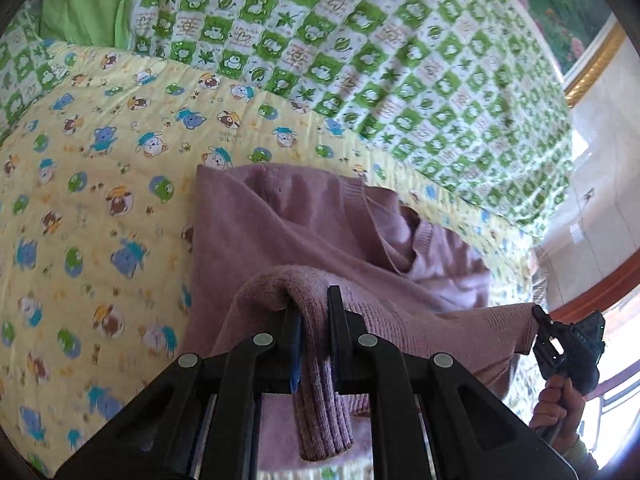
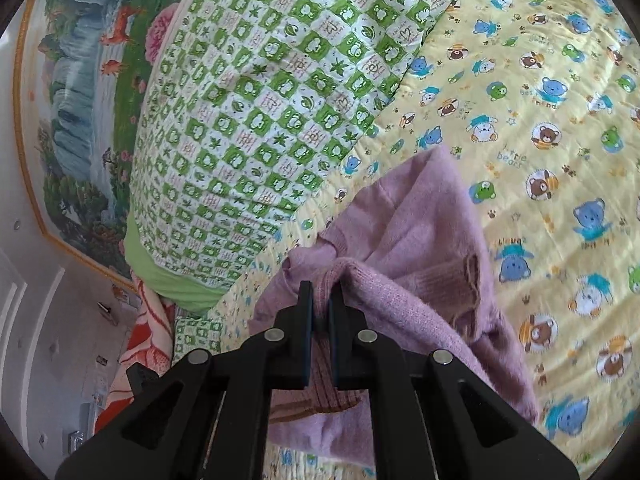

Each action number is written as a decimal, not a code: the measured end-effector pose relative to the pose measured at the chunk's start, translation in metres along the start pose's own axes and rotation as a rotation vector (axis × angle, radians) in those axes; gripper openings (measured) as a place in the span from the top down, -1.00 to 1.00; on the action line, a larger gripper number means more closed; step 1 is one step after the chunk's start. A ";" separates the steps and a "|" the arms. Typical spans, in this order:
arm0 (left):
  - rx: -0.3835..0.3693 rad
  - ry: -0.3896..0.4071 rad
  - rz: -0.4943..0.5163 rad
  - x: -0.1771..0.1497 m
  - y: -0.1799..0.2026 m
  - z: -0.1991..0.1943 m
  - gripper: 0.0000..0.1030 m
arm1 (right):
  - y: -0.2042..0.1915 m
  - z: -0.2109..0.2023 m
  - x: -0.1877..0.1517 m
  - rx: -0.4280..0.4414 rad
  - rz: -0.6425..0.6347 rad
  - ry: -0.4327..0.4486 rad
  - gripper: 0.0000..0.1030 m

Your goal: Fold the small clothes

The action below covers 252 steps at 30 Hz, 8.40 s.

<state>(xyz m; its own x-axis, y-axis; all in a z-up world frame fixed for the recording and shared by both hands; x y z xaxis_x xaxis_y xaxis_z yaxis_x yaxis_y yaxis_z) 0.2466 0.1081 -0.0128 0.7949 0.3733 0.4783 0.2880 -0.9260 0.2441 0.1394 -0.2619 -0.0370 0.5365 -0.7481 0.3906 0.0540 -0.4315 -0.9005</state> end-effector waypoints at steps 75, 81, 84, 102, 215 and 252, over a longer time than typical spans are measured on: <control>0.277 -0.127 -0.042 -0.110 -0.076 0.027 -0.26 | 0.045 -0.019 -0.030 -0.456 -0.272 -0.141 -0.27; 0.237 -0.111 0.003 -0.109 -0.063 0.032 0.70 | 0.051 -0.017 -0.050 -0.487 -0.321 -0.231 0.27; 0.204 -0.092 0.035 -0.105 -0.056 0.021 0.78 | 0.054 -0.012 -0.055 -0.470 -0.311 -0.289 0.84; 0.059 -0.203 -0.003 -0.119 -0.103 0.015 0.73 | 0.066 -0.039 -0.027 -0.418 -0.193 -0.322 0.89; -0.306 -0.227 0.467 -0.136 0.279 0.072 0.75 | 0.005 0.100 0.074 -0.136 -0.274 -0.322 0.72; -0.250 -0.283 0.306 -0.127 0.163 0.059 -0.46 | 0.016 0.009 0.011 -0.198 -0.184 -0.263 -0.01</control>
<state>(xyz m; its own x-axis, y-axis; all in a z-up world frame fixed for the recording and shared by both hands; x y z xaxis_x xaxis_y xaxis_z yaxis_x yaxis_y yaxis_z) 0.2241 -0.0931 -0.0838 0.9470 0.0241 0.3202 -0.0911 -0.9361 0.3398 0.1540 -0.2722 -0.0491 0.7319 -0.5051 0.4573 0.0198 -0.6551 -0.7553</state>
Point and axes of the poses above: each gripper's, at about its wrist camera, not at the fingertips, and z roughly the way its jaws point, y to its right, x to its top, the point moved 5 cm from there along z, roughly the way its jaws point, and after that the axes turned 14 degrees about x, right-handed, at the moved point
